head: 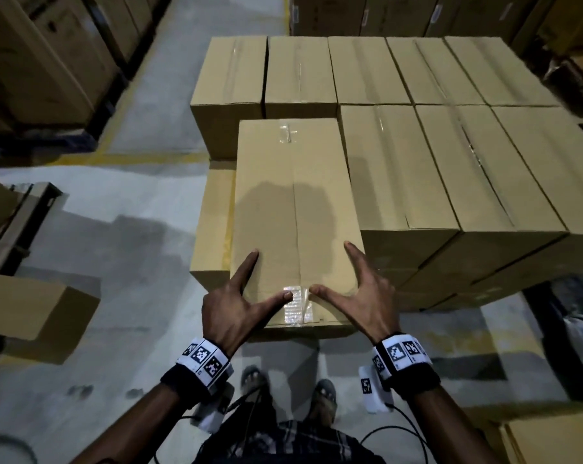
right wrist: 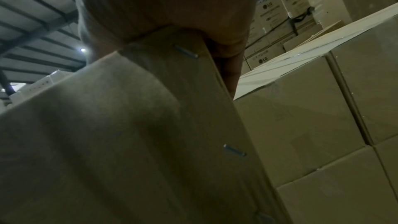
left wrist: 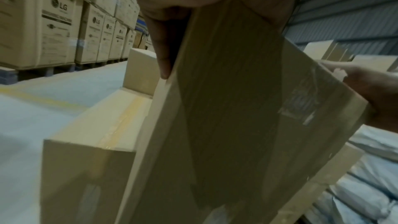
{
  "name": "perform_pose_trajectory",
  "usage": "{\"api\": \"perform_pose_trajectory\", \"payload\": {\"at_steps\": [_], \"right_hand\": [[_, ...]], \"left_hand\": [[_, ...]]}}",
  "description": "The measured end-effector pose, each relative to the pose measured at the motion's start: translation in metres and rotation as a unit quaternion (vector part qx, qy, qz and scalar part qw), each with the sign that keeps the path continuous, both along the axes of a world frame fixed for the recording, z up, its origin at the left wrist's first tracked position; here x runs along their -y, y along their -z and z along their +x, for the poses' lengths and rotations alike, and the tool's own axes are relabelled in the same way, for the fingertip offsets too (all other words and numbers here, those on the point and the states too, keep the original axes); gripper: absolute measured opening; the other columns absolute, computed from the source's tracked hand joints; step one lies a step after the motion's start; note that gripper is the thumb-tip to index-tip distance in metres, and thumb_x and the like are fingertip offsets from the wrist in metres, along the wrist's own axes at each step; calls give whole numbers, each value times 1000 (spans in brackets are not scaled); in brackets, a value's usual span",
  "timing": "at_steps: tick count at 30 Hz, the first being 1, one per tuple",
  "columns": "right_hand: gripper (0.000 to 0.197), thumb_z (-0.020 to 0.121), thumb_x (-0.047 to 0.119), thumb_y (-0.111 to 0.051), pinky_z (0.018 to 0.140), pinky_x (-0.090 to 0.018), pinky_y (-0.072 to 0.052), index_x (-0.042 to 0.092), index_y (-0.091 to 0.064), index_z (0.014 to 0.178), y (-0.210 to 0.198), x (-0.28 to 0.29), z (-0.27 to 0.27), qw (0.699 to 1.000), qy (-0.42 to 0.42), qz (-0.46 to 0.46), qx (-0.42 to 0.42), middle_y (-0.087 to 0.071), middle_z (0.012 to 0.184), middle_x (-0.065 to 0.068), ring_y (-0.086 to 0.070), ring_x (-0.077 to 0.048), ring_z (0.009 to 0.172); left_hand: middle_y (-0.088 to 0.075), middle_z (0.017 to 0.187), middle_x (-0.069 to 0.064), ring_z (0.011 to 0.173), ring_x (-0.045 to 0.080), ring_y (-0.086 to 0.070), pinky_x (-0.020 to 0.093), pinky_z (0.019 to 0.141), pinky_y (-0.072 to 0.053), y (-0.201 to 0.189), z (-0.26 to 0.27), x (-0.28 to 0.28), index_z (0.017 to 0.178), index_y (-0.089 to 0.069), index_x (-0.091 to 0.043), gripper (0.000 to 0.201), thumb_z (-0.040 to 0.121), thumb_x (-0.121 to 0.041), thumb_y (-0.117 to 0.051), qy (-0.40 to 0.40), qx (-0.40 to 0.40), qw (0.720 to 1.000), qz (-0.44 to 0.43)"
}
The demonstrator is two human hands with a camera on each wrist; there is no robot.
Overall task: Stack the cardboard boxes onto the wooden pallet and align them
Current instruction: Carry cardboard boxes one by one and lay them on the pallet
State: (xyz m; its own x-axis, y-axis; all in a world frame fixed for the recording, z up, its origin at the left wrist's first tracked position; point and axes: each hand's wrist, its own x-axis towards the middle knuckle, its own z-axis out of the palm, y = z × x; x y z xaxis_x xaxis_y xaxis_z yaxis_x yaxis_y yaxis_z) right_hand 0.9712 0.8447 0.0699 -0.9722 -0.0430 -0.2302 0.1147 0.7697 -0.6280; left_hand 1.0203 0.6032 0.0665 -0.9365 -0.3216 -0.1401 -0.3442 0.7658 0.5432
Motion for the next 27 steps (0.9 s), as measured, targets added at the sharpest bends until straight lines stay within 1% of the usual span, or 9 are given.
{"api": "perform_pose_trajectory", "payload": {"at_steps": [2, 5, 7, 10, 15, 19, 22, 25, 27], "right_hand": [[120, 58, 97, -59, 102, -49, -51, 51, -15, 160, 9, 3, -9, 1000, -2, 9, 5, -48, 157, -8, -58, -37, 130], [120, 58, 99, -58, 102, -55, -50, 54, -11, 159, 25, 8, -22, 1000, 8, 26, 13, -47, 157, -9, -56, -38, 134], [119, 57, 100, -57, 102, -58, -50, 56, -9, 158, 31, 10, -30, 999, 16, 34, 21, -46, 158, -10, -54, -40, 135], [120, 55, 102, -56, 104, -63, -49, 60, -7, 156, 41, 6, -44, 998, 27, 34, 34, -44, 159, -11, -53, -44, 135], [118, 50, 106, -55, 109, -61, -45, 63, -12, 152, 57, -2, -63, 999, 33, 21, 35, -48, 158, -5, -51, -41, 138], [116, 53, 107, -48, 109, -59, -45, 59, -16, 153, 70, -4, -71, 998, 38, 19, 46, -51, 154, -10, -51, -41, 137], [109, 61, 104, -48, 108, -57, -45, 57, -18, 155, 80, -7, -73, 998, 42, 16, 52, -53, 153, -11, -53, -42, 136], [102, 71, 96, -52, 108, -58, -44, 55, -17, 156, 87, -11, -75, 997, 32, 18, 67, -50, 155, -11, -52, -44, 135], [100, 73, 92, -56, 110, -62, -38, 57, -13, 156, 90, -13, -75, 996, 21, 6, 86, -42, 161, -9, -44, -46, 141]], "left_hand": [[-64, 72, -5, 65, 10, -58, 26, 69, -44, 10, -9, 2, 153, -29, -60, 105, 61, -100, -57, 2, 6, 1000, 6], [-68, 81, 2, 68, 12, -57, 27, 74, -51, 24, -23, 8, 154, -27, -59, 106, 61, -100, -58, 13, 25, 999, 20], [-72, 94, 6, 80, 18, -63, 29, 82, -53, 32, -33, 9, 155, -26, -59, 108, 60, -100, -58, 18, 32, 999, 31], [-74, 115, 9, 100, 27, -69, 39, 95, -56, 42, -50, 6, 153, -22, -62, 110, 57, -104, -56, 26, 26, 999, 35], [-74, 114, 12, 108, 31, -69, 46, 102, -53, 61, -64, 0, 156, -17, -59, 111, 61, -104, -52, 39, 22, 999, 26], [-74, 110, 15, 107, 34, -68, 44, 102, -52, 71, -70, -4, 159, -19, -53, 110, 65, -100, -54, 41, 45, 998, 14], [-73, 107, 17, 106, 36, -68, 44, 100, -52, 76, -70, -6, 160, -18, -52, 110, 66, -98, -54, 46, 65, 997, 0], [-72, 118, 19, 113, 39, -67, 54, 108, -48, 88, -71, -6, 160, -14, -54, 109, 68, -97, -55, 52, 75, 996, 20], [-71, 124, 17, 117, 39, -65, 59, 110, -44, 94, -70, -5, 158, -11, -56, 110, 66, -99, -54, 57, 70, 995, 41]]}}
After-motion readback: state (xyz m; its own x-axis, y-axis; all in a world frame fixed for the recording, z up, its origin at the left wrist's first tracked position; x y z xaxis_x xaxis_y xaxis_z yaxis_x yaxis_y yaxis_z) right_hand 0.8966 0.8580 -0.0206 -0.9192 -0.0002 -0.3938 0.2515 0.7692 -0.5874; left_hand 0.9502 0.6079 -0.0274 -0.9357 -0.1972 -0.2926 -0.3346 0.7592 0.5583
